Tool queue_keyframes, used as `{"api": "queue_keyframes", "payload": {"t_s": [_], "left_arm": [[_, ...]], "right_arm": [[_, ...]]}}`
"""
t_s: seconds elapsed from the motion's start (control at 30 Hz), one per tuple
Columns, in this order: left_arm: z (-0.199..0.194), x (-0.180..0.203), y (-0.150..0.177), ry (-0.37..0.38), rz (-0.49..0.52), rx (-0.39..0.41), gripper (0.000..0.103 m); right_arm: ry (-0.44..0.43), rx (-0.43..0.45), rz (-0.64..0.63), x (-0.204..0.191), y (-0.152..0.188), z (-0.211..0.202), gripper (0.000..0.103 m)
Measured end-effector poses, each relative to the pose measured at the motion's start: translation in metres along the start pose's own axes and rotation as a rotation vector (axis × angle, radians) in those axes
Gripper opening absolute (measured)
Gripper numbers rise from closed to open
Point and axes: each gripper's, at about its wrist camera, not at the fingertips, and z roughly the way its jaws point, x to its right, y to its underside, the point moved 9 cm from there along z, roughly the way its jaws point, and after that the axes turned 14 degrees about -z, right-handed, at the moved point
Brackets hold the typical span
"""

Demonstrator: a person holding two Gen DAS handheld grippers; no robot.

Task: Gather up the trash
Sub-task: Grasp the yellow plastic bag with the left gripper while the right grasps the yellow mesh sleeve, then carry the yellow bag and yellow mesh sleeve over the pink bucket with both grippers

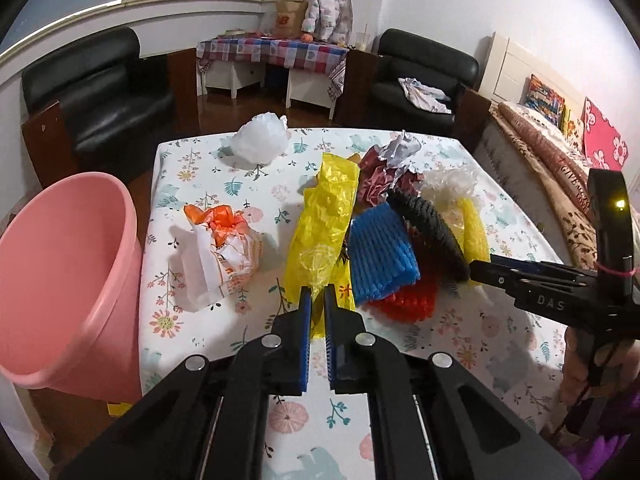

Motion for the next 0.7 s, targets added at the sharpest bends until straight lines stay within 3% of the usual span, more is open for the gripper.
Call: {"api": "queue_keyframes", "payload": {"t_s": [0.1,0.4,0.7], "left_arm": [[-0.004,0.002,0.0,0.009,-0.004,0.005,0.005],[-0.023,0.008,0.0,0.038,-0.011,0.038,0.005],[-0.056,-0.006,-0.019,0.047,-0.074,0.129,0.005]], "right_arm": [[0.0,-0.003,0.014,0.003,0.003,-0.002,0.011],[0.023,0.095,0.012,0.012,-0.005,-0.039,0.009],[-0.017,0.171,-0.051,-0.013,-0.028,-0.063,0.009]]}}
